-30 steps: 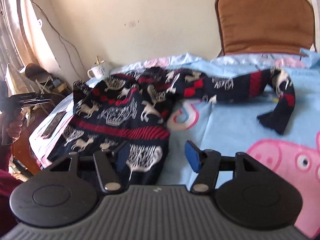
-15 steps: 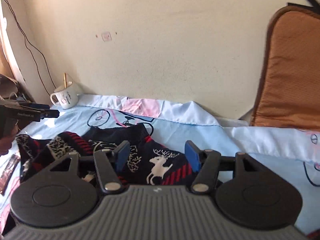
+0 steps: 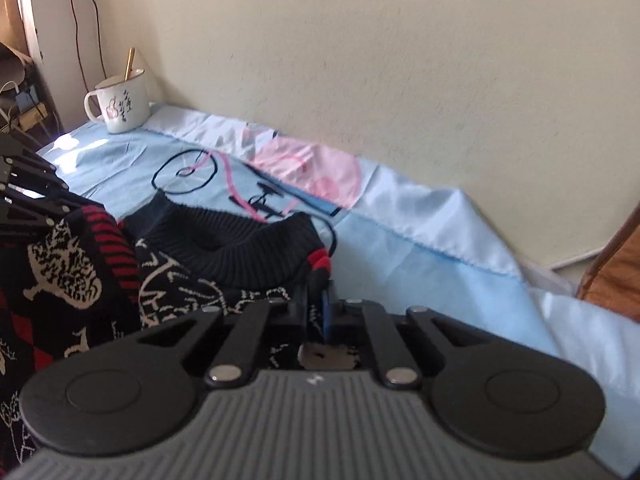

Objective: Fold small clothes

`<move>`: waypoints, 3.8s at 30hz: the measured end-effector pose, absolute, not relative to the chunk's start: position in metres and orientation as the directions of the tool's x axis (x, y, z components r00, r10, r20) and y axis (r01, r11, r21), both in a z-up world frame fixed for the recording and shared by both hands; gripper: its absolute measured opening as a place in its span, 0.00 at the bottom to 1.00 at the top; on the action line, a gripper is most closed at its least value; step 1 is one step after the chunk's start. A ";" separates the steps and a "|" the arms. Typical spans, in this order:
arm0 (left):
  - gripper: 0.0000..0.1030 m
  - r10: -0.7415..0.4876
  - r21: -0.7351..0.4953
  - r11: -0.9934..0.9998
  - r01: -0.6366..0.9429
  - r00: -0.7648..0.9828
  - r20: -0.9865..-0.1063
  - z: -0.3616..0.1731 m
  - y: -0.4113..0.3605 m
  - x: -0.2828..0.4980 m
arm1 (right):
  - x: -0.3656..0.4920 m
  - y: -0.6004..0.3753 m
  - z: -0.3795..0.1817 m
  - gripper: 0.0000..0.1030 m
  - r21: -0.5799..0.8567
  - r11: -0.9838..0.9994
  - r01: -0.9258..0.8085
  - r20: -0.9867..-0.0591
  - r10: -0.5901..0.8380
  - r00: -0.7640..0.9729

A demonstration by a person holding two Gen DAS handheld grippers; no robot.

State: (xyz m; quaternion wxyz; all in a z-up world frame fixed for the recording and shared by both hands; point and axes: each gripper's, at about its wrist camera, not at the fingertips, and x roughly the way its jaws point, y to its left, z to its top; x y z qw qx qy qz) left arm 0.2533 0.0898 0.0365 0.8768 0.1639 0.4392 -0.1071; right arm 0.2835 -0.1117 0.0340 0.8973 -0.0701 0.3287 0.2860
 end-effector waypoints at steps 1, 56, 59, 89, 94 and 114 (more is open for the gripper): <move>0.05 -0.042 0.203 0.925 0.320 0.618 -0.785 0.043 0.087 0.257 | 0.283 -0.120 0.047 0.09 0.044 0.849 -0.527 -0.587 0.449 0.674; 0.75 -0.234 -0.242 0.968 0.062 0.570 -0.787 0.033 0.134 -0.001 | 0.094 -0.436 0.073 0.61 0.447 0.855 0.264 -0.303 -0.132 0.944; 0.75 -0.249 -0.254 0.965 0.072 0.562 -0.789 0.030 0.132 0.002 | 0.069 -0.436 0.048 0.61 0.492 0.845 0.210 -0.402 0.007 0.916; 0.12 -0.378 -0.332 0.926 0.181 0.475 -0.794 0.026 0.126 -0.069 | -0.058 -0.326 0.036 0.12 0.303 0.938 -0.167 -0.582 0.321 0.747; 0.22 -0.353 -0.372 0.922 0.107 0.627 -0.695 0.049 0.168 -0.071 | -0.032 -0.319 0.062 0.13 0.342 0.909 -0.239 -0.463 0.384 0.799; 0.29 -0.258 -0.449 0.893 -0.045 0.764 -0.591 0.018 0.248 -0.114 | 0.165 0.048 0.059 0.60 0.345 0.669 -0.659 -0.615 0.691 0.379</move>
